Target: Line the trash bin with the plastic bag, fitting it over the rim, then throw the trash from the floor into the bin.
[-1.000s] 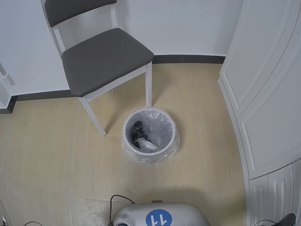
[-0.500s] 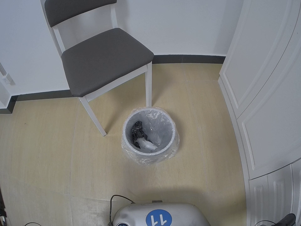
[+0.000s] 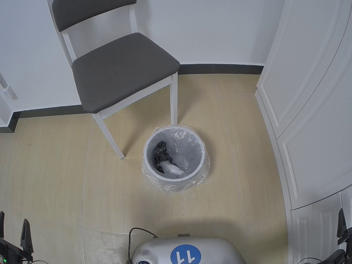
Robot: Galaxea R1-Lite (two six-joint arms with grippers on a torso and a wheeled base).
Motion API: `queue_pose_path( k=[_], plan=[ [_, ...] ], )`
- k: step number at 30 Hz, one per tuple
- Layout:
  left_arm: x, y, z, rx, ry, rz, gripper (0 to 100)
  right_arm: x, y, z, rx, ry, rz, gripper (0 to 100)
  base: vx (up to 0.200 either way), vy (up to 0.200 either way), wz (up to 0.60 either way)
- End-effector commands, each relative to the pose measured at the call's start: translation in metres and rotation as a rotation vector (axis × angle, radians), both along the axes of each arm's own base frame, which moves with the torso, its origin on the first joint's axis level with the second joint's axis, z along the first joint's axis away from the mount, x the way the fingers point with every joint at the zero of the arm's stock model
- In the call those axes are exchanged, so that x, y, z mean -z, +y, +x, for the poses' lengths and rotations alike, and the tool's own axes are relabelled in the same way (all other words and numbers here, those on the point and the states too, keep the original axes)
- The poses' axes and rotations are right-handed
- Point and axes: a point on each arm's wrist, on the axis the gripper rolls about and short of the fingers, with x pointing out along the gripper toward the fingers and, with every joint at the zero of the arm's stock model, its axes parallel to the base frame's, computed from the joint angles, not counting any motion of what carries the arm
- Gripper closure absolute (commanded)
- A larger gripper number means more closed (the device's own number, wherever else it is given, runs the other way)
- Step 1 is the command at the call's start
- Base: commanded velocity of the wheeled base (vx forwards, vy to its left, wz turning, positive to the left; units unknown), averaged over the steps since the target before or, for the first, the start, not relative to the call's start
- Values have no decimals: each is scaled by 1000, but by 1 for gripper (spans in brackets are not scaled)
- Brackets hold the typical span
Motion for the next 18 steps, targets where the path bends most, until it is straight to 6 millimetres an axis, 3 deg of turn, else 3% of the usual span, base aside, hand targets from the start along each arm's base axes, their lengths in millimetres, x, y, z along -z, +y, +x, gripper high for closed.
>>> queue_pose_path(
  k=[1,8,12,18],
  plan=[
    [7,0,0,10,19,-20,0,5,1,1,-31,3,5,0,0,0,0],
    [7,-1,-3,26,99,-13,0,6,3,1,-145,-4,56,0,0,0,0],
    [6,-1,-3,25,95,-16,0,8,5,1,-243,-11,205,0,0,0,0],
    [6,-1,-3,25,92,-28,0,13,6,2,-301,47,167,0,0,0,0]
  ],
)
